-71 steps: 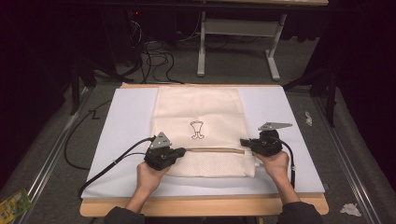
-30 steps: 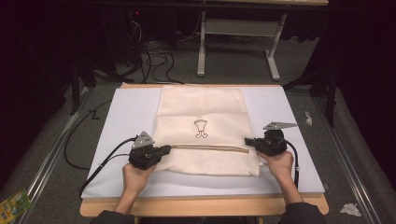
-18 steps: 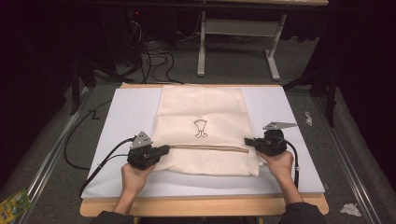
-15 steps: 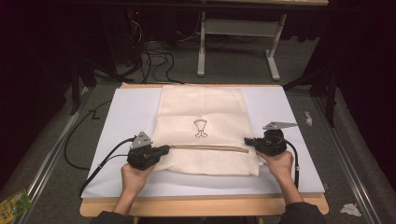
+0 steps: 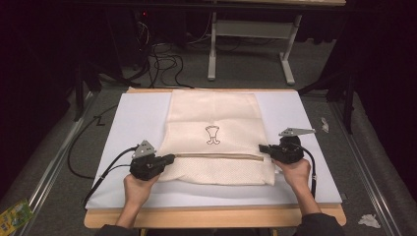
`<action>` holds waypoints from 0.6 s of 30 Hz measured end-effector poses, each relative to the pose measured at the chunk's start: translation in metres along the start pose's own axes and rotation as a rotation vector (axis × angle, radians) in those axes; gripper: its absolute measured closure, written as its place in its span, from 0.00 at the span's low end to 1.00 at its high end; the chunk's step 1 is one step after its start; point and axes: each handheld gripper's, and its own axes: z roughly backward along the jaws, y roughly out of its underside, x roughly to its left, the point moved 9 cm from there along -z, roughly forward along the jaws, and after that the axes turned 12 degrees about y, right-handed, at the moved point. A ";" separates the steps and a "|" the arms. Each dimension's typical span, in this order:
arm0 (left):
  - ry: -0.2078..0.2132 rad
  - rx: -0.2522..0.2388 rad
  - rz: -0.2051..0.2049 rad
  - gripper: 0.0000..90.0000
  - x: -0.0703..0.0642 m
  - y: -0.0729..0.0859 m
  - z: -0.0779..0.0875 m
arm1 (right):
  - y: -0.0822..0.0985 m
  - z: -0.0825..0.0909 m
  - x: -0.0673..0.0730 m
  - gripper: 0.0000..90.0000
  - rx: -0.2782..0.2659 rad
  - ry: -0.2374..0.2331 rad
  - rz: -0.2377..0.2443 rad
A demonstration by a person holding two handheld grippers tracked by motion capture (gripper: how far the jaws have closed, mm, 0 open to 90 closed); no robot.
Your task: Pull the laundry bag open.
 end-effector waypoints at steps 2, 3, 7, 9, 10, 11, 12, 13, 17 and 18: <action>-0.003 -0.005 0.000 0.97 0.001 -0.001 0.001 | 0.000 0.000 0.000 0.98 0.001 0.000 -0.001; -0.002 -0.007 0.001 0.97 0.001 -0.002 0.001 | 0.000 -0.001 0.001 0.98 0.002 0.001 -0.003; -0.004 -0.012 0.003 0.97 0.002 -0.002 0.002 | 0.000 -0.001 0.001 0.98 0.002 -0.001 -0.004; -0.010 -0.009 0.001 0.97 0.003 -0.002 0.003 | -0.001 0.000 0.000 0.98 -0.001 -0.001 -0.002; -0.015 -0.012 0.000 0.97 0.003 -0.002 0.004 | 0.000 0.000 -0.001 0.98 -0.001 0.003 -0.001; -0.013 -0.012 0.004 0.97 0.004 -0.002 0.005 | 0.000 0.001 -0.001 0.98 -0.001 0.001 -0.007; -0.017 -0.016 0.007 0.97 0.005 -0.002 0.006 | 0.000 0.001 -0.001 0.98 -0.001 0.004 -0.006; -0.020 -0.015 0.006 0.97 0.006 -0.001 0.007 | 0.000 0.001 -0.002 0.98 0.000 0.004 -0.009; -0.030 -0.025 0.017 0.97 0.009 0.000 0.012 | 0.000 0.001 -0.003 0.98 0.000 0.005 -0.008; -0.031 -0.028 0.019 0.97 0.010 0.001 0.013 | 0.000 0.001 -0.003 0.98 0.002 0.008 -0.005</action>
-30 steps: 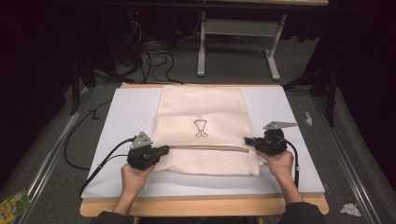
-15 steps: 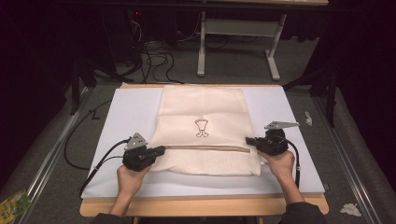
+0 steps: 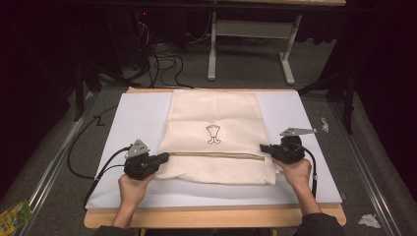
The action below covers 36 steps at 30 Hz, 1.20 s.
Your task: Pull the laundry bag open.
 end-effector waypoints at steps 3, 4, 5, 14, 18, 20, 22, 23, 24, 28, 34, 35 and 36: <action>-0.008 -0.003 0.002 0.97 0.002 0.001 0.004 | 0.000 0.000 0.000 0.98 -0.002 0.000 -0.002; -0.008 -0.007 0.004 0.97 0.003 0.000 0.004 | 0.000 0.000 -0.001 0.98 -0.001 0.001 -0.003; -0.012 -0.008 0.005 0.97 0.003 0.001 0.005 | 0.000 0.000 -0.001 0.98 -0.001 0.000 -0.003; -0.022 -0.020 0.011 0.97 0.007 0.000 0.011 | 0.000 0.001 -0.003 0.98 -0.005 0.006 -0.001; -0.026 -0.027 0.012 0.97 0.008 0.000 0.012 | -0.001 0.001 -0.002 0.98 -0.005 0.004 -0.004; -0.031 -0.026 0.011 0.97 0.008 0.000 0.013 | 0.000 0.000 -0.003 0.98 -0.003 0.006 -0.003; -0.035 -0.028 0.012 0.97 0.009 -0.001 0.014 | 0.000 0.001 -0.004 0.98 -0.004 0.010 -0.003; -0.038 -0.029 0.012 0.97 0.010 -0.001 0.016 | 0.000 0.001 -0.005 0.98 -0.002 0.012 -0.008; -0.041 -0.029 0.013 0.97 0.011 -0.001 0.017 | 0.000 0.002 -0.006 0.98 -0.004 0.014 -0.011; -0.049 -0.030 0.016 0.97 0.013 0.000 0.021 | -0.001 0.003 -0.009 0.98 -0.007 0.020 -0.012; -0.050 -0.036 0.020 0.97 0.014 -0.001 0.021 | -0.004 0.004 -0.009 0.98 -0.011 0.019 -0.009; -0.051 -0.038 0.020 0.97 0.014 -0.001 0.022 | -0.004 0.005 -0.009 0.98 -0.011 0.021 -0.014; -0.052 -0.039 0.021 0.97 0.014 -0.001 0.023 | -0.005 0.005 -0.011 0.98 -0.014 0.023 -0.013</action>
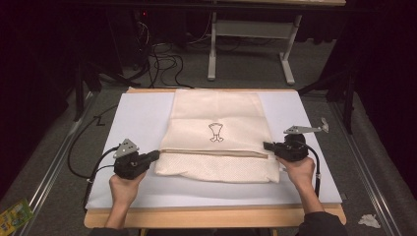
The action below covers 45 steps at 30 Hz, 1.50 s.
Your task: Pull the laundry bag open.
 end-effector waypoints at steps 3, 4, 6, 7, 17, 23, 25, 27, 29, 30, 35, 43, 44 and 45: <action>-0.003 -0.001 -0.003 0.97 0.001 0.000 0.001 | -0.001 0.001 -0.002 0.98 -0.004 0.004 0.001; 0.000 0.000 -0.001 0.97 0.001 0.000 0.001 | -0.001 0.001 -0.002 0.98 -0.004 0.004 0.000; -0.003 0.000 -0.002 0.97 0.001 0.000 0.001 | -0.001 0.001 -0.003 0.98 -0.002 0.003 -0.004; -0.003 0.000 -0.002 0.97 0.001 0.000 0.001 | -0.001 0.001 -0.003 0.98 -0.005 0.004 0.000; -0.014 0.006 -0.010 0.97 0.002 0.001 0.005 | -0.001 0.003 -0.008 0.98 -0.005 0.016 -0.008; -0.025 0.015 -0.020 0.97 0.002 0.003 0.007 | 0.000 0.005 -0.011 0.98 -0.007 0.025 -0.005; -0.026 0.014 -0.020 0.97 0.001 0.003 0.006 | 0.001 0.005 -0.011 0.98 -0.007 0.026 -0.011; -0.021 0.010 -0.018 0.97 0.000 0.002 0.006 | 0.001 0.005 -0.011 0.98 -0.005 0.028 -0.012; -0.015 0.009 -0.016 0.97 -0.001 0.002 0.006 | 0.000 0.005 -0.011 0.98 -0.006 0.026 -0.019; -0.013 0.005 -0.016 0.97 -0.002 0.002 0.006 | 0.001 0.005 -0.011 0.98 -0.007 0.025 -0.017; -0.003 0.016 -0.016 0.97 -0.004 0.004 0.002 | 0.003 0.002 -0.012 0.98 0.002 0.017 -0.037; 0.003 0.034 -0.023 0.97 -0.006 0.007 -0.002 | 0.015 -0.004 -0.013 0.97 0.030 0.014 -0.052; 0.004 0.036 -0.022 0.97 -0.006 0.008 -0.003 | 0.017 -0.005 -0.013 0.97 0.031 0.013 -0.049; 0.005 0.042 -0.023 0.97 -0.006 0.009 -0.004 | 0.019 -0.006 -0.013 0.97 0.037 0.015 -0.052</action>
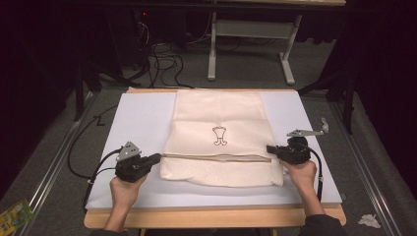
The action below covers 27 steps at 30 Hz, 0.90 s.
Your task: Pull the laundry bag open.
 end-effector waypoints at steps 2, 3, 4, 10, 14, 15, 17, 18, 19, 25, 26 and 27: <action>0.007 0.011 0.000 0.97 -0.001 0.001 -0.002 | 0.003 -0.002 0.000 0.97 0.011 0.006 0.000; 0.009 0.017 -0.002 0.97 -0.002 0.002 -0.003 | 0.004 -0.003 -0.001 0.97 0.017 0.008 0.005; 0.006 0.022 -0.004 0.97 -0.002 0.004 -0.005 | 0.005 -0.004 -0.002 0.96 0.016 0.008 0.005; -0.004 0.036 -0.004 0.97 0.000 0.007 -0.004 | 0.015 -0.013 0.002 0.95 0.054 0.011 0.026; -0.007 0.048 -0.004 0.96 0.000 0.008 -0.005 | 0.020 -0.017 0.001 0.93 0.070 0.017 0.030; -0.008 0.047 -0.004 0.96 0.000 0.008 -0.005 | 0.021 -0.017 0.001 0.92 0.066 0.016 0.030; -0.009 0.046 -0.006 0.96 0.000 0.008 -0.005 | 0.022 -0.018 0.000 0.91 0.068 0.022 0.030; -0.007 0.047 -0.004 0.96 0.000 0.008 -0.005 | 0.022 -0.018 0.000 0.90 0.069 0.027 0.034; -0.008 0.048 -0.004 0.96 0.000 0.008 -0.005 | 0.022 -0.018 0.000 0.88 0.066 0.036 0.042; -0.009 0.052 -0.006 0.96 -0.001 0.009 -0.005 | 0.021 -0.014 -0.002 0.80 0.053 0.062 0.050; -0.009 0.054 -0.007 0.96 -0.001 0.010 -0.005 | 0.021 -0.013 -0.002 0.78 0.054 0.066 0.051; -0.007 0.054 -0.008 0.96 -0.002 0.010 -0.005 | 0.021 -0.013 -0.002 0.76 0.052 0.070 0.053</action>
